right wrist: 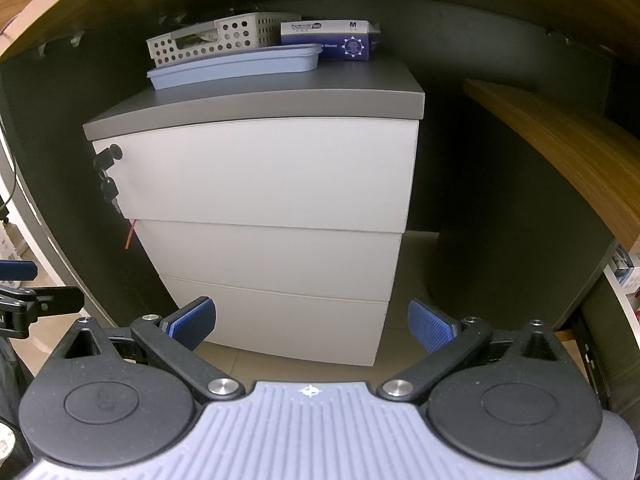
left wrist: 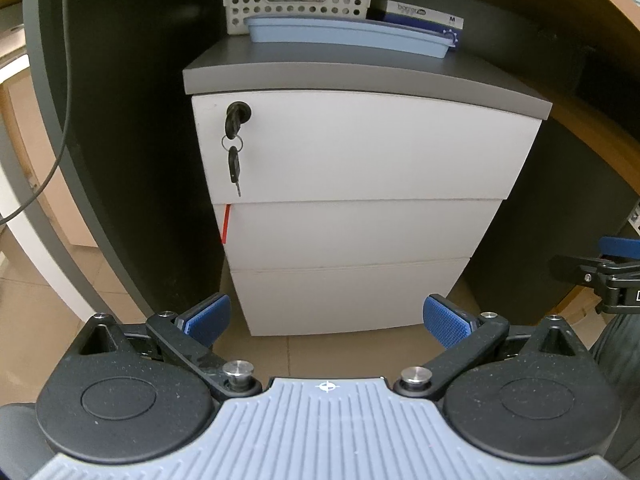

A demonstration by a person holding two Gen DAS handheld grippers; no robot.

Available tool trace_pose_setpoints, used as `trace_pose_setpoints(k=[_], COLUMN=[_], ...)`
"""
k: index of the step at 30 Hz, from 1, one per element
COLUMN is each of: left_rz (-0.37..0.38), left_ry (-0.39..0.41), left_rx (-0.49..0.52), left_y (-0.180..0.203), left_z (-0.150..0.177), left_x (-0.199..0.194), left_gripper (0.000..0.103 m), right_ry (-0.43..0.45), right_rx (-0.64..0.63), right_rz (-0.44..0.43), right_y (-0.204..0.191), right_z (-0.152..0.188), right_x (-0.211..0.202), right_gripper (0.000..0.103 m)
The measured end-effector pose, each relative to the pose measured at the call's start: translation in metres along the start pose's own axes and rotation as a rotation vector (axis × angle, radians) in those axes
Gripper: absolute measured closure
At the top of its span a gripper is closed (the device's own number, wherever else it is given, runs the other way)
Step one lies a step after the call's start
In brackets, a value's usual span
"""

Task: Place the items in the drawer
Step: 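Move the left gripper toward the key in the top white drawer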

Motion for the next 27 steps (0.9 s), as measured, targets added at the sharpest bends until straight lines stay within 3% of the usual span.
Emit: trace_pose_setpoints(k=[27], left_rz=[-0.036], left_ry=[0.005], left_rx=[0.009], left_y=[-0.0076], left_z=[-0.0011], left_x=[0.0045], left_gripper=[0.000], right_ry=[-0.013], right_rx=[0.007], right_rz=[0.003], right_y=[0.0082], right_z=[-0.0003], right_x=[0.0041], right_gripper=[0.000])
Point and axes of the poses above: each gripper's, at about its wrist camera, not at the fingertips, and x roughly the way its jaws point, y to its right, z to its underside, the point moved 6 cm from there along x, roughly the way its jaws point, and after that the axes turned 6 degrees about -x, right-handed, at the moved point
